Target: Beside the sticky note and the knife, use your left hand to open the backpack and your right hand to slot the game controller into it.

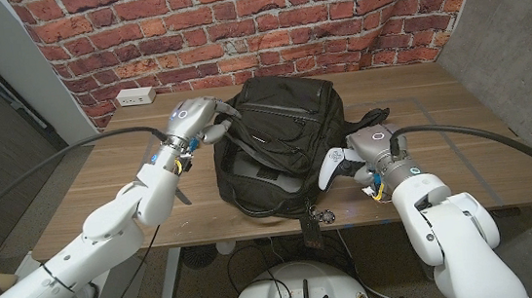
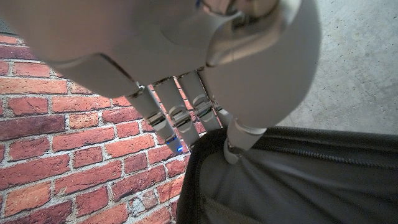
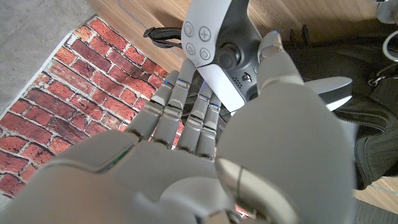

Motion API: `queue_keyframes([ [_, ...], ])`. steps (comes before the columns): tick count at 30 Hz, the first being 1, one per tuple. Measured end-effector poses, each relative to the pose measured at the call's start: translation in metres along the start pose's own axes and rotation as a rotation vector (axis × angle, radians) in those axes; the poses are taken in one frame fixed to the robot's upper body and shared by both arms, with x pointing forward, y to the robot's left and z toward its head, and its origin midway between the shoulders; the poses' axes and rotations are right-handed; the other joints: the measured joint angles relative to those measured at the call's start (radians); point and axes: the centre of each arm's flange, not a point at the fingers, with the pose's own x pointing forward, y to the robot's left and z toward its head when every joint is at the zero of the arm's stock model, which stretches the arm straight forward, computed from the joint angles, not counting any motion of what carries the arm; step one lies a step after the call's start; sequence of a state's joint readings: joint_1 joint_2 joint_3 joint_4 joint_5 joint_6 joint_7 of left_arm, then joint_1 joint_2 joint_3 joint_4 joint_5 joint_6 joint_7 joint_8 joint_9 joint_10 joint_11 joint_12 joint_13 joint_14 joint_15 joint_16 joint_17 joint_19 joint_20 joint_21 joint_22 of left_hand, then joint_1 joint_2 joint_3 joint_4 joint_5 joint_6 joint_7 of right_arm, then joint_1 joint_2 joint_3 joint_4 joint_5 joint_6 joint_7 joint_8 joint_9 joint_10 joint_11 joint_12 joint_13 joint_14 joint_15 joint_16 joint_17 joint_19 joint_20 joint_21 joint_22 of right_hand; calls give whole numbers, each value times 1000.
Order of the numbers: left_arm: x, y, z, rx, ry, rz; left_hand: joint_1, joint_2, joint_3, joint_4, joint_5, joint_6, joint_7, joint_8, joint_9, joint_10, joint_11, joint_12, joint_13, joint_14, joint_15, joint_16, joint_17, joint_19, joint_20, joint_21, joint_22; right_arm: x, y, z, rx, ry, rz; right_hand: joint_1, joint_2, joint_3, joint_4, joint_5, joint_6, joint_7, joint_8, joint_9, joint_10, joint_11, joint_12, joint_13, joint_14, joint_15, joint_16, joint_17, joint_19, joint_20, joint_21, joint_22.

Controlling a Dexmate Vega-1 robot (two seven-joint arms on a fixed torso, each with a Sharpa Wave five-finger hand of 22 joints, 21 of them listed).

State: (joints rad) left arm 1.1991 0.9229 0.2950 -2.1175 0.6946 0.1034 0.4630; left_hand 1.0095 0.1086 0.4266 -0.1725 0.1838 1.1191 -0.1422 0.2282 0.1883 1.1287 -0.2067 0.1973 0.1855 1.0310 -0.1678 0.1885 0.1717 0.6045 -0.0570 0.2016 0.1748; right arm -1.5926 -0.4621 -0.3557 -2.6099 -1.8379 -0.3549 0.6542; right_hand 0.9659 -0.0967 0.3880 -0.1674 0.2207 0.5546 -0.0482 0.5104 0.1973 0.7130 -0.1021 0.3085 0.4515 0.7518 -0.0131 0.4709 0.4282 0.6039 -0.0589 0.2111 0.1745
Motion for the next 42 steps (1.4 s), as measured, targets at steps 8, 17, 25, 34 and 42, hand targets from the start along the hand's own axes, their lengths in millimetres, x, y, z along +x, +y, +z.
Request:
queue_keyframes([
  [8, 7, 1, 0, -16, 1, 19, 1, -1, 0, 0, 0, 0, 0, 0, 0, 6, 3, -2, 0, 0, 0, 0, 0, 0, 0, 0, 0, -1, -3, 4, 7, -7, -5, 0, 0, 0, 0, 0, 0, 0, 0, 0, 7, 4, -4, 1, 5, -2, -3, 0, 2, 2, 0, 0],
  [17, 14, 3, 0, -45, 1, 35, -3, 0, 0, 0, 0, 0, 0, 0, 0, 6, 3, -4, -1, 7, -4, 0, 0, 4, -4, 0, 0, -4, -5, 8, 13, -15, -10, 0, 0, -3, 0, 0, 0, 0, -2, 1, 7, 4, -3, 7, 7, -4, -5, 0, 2, 2, 0, 0],
  [25, 21, 4, -1, -67, 3, 46, -3, 0, 0, 0, 0, 0, 0, -1, 0, 6, 3, -5, -1, 7, -4, 0, 0, 9, -2, 0, 0, -8, -7, 12, 14, -19, -8, 0, 0, -5, 0, -2, 0, 0, 0, 1, 7, 4, -3, 7, 8, -5, -8, 1, 2, 2, 4, 5],
  [34, 27, 4, 0, -82, 2, 52, -6, 0, 3, -3, 0, 0, 0, -1, 0, 6, 3, -5, -1, 7, -4, 0, 0, 15, -4, 0, 0, -13, -8, 16, 18, -20, -1, 0, 0, -7, -2, 2, 4, 4, 0, 0, 7, 4, -3, 8, 8, -5, -10, 1, 2, 2, 4, 5],
  [42, 34, 4, 2, -97, 4, 62, -6, 0, 3, -3, 0, 2, 3, -1, 0, 9, 7, -6, -2, 14, -7, 0, 0, 23, -2, 0, 0, -18, -8, 20, 31, -24, 5, 0, 0, -13, 1, 2, 6, 6, 0, 0, 7, 4, -3, 11, 11, -3, -14, 30, 13, 2, 4, 5],
])
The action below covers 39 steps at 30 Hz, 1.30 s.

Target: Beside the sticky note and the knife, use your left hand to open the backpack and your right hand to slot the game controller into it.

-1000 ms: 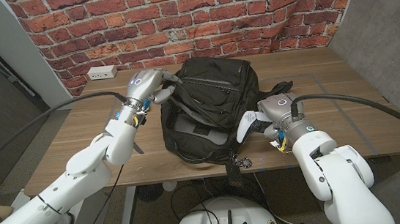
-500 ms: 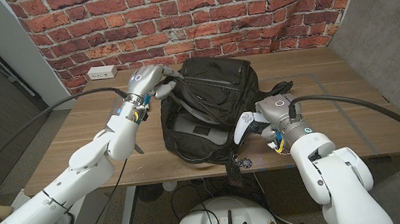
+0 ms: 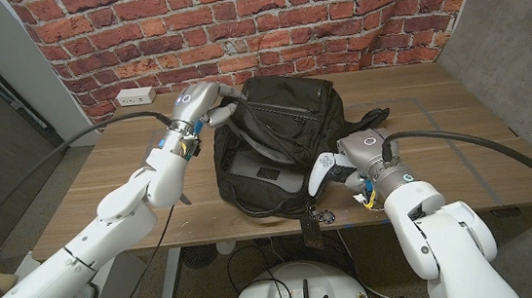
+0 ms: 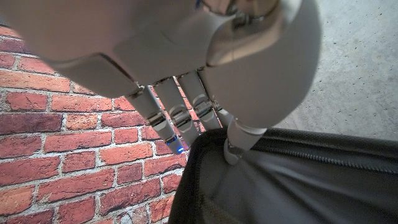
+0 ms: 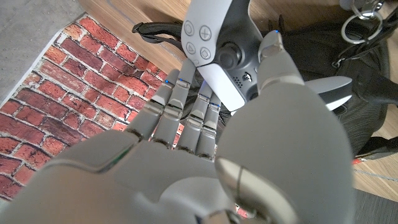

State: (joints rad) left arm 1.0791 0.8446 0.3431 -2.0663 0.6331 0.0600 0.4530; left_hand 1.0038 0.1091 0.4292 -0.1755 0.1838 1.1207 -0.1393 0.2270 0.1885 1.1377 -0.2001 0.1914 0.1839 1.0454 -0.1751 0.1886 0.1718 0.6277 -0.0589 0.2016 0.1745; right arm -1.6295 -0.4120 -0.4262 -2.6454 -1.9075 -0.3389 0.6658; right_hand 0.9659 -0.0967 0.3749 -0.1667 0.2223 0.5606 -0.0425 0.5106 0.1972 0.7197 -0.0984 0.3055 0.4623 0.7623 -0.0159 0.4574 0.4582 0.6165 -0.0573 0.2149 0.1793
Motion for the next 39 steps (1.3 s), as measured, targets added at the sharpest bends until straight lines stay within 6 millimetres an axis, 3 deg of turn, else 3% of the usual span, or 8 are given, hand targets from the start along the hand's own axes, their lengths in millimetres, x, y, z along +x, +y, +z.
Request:
queue_keyframes([
  [39, 29, 5, 8, -86, 98, 88, 0, -6, 9, -2, 0, 8, 5, 1, 5, 12, -3, 0, 0, 10, -3, 0, 2, 9, -2, 0, 0, -14, -5, 20, 57, -26, -22, 0, 0, -3, 3, -1, 10, 10, 4, 0, 15, 14, -9, 8, 6, -5, -8, 13, 3, -3, 4, 0],
])
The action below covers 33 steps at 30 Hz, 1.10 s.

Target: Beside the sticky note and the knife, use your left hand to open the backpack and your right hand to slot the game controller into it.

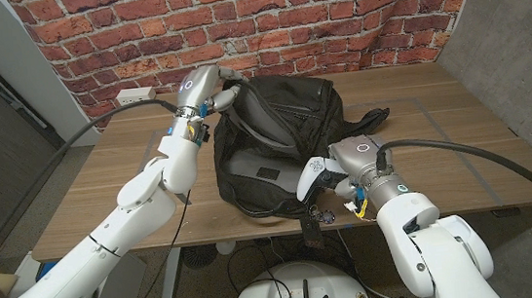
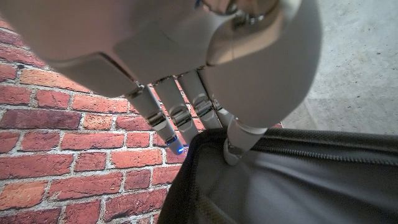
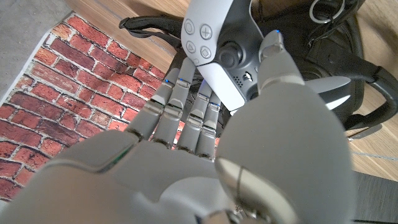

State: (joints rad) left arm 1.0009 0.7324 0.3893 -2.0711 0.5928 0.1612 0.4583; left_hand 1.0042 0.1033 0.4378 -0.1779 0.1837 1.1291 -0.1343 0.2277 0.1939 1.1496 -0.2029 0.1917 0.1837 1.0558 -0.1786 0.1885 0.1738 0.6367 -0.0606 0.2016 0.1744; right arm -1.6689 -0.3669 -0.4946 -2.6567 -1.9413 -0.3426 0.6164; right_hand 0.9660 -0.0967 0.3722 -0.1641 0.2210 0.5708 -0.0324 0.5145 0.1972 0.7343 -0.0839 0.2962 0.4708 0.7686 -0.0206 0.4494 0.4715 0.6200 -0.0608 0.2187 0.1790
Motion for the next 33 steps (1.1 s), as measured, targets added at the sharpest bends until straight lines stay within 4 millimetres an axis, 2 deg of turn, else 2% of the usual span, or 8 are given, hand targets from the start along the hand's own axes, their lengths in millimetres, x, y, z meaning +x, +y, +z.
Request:
queue_keyframes([
  [20, 10, -3, 4, -85, 63, 61, 9, -9, 3, 3, 0, 2, 2, 0, 0, 0, 0, 0, 0, 7, -4, -1, -2, 9, -2, 0, 0, -1, -12, 18, 15, -52, -37, 0, 0, -5, -2, 6, 0, 0, -1, 1, 5, 5, 4, 0, 3, -4, -4, 5, 2, 2, 0, 0],
  [33, 17, -10, 2, -141, 91, 93, 7, -7, 2, 2, 0, 5, 6, 0, -1, -1, -1, -3, 0, 7, -4, -1, -2, 12, 2, 0, 0, 8, -15, 30, 36, -98, -59, 0, 0, -9, -3, 6, 1, 0, -2, 1, 5, 5, 2, 3, 4, -4, -10, 5, 2, 2, 0, 0],
])
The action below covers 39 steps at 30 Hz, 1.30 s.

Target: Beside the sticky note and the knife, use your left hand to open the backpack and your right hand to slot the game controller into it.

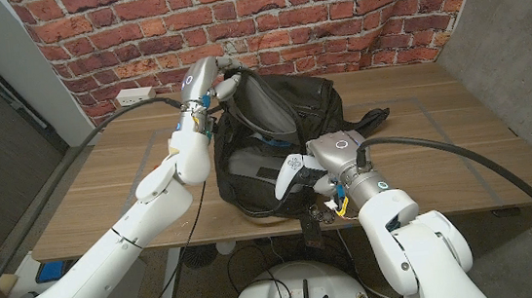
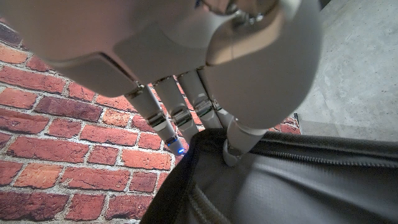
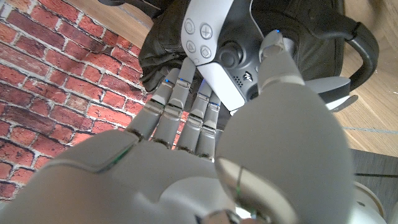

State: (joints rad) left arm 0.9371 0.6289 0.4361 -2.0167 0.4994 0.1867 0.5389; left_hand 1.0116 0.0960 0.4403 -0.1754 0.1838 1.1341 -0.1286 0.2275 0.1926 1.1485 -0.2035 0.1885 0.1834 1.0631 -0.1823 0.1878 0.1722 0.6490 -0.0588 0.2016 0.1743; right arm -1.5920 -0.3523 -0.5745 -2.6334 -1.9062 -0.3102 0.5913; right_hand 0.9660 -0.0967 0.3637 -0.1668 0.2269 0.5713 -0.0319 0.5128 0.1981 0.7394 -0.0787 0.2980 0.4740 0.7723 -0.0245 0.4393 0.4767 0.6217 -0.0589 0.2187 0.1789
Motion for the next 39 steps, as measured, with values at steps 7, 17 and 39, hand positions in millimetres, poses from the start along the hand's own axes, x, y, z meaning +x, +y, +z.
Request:
queue_keyframes([
  [7, 3, -6, 1, -28, 5, 11, -2, 2, 0, 0, 0, 0, 0, 0, 1, 0, 0, 0, 0, 0, 0, 0, 0, 4, -4, 6, 0, 5, -1, 6, 13, -25, -13, 0, 0, -3, 3, 0, 2, 2, 0, -1, 0, 0, 0, 0, 2, -2, -2, 0, 0, 0, 0, 0],
  [17, 6, -10, 2, -56, 18, 31, -2, 2, 0, 0, 0, 0, 0, -3, 1, 3, 4, -3, 1, 0, 0, 0, 0, 4, -4, 6, 0, 11, -3, 14, 32, -61, -36, 0, 0, -3, 3, -1, 2, 2, 0, -1, 0, 0, -1, 1, 6, -6, -3, 0, 0, 0, 0, 0],
  [39, 7, -13, -2, -106, 43, 52, -1, 1, 0, 0, 0, 0, 0, -4, 0, 3, 4, 0, 0, 5, -5, 0, 0, 9, -6, 6, 0, 26, -7, 33, 74, -143, -87, 0, 0, -3, 3, 5, 1, 1, -8, 0, 0, 0, -9, 7, 7, -7, -10, 8, 0, 0, 0, 0],
])
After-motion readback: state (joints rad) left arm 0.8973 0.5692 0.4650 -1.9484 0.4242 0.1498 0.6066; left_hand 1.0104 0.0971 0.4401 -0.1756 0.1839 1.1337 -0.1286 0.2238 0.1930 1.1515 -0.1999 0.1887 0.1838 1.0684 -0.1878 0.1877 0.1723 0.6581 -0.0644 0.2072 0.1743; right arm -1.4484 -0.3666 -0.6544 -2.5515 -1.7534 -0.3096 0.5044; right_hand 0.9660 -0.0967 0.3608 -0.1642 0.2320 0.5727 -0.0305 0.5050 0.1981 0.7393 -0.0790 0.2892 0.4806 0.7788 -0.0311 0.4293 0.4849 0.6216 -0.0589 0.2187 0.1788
